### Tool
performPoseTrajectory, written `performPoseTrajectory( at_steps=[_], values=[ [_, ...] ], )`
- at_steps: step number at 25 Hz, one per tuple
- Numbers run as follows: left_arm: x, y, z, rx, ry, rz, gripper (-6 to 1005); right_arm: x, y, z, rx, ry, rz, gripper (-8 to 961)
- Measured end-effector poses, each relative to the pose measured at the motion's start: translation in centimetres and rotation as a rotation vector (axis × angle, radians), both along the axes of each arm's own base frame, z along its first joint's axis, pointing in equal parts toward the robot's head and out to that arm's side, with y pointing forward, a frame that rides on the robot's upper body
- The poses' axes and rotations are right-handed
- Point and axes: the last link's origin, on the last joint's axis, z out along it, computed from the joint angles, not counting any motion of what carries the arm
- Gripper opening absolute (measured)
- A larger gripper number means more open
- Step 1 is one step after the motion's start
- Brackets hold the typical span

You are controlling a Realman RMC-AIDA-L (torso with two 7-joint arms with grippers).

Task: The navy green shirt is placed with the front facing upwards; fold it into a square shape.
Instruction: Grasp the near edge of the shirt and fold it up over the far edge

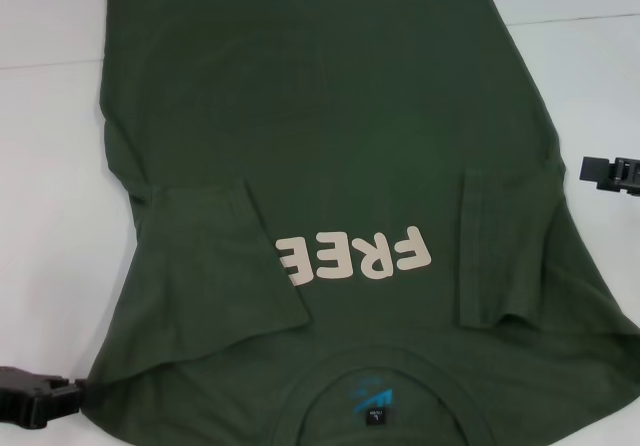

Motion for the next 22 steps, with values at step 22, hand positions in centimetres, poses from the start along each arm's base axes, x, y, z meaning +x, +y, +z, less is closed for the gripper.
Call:
performPoseTrajectory(
  at_steps=[22],
  values=[
    [0.68, 0.36, -0.65, -0.036, 0.013, -0.04, 61, -0.01, 0.11, -0.17, 0.007, -0.003, 0.003, 884]
  ],
)
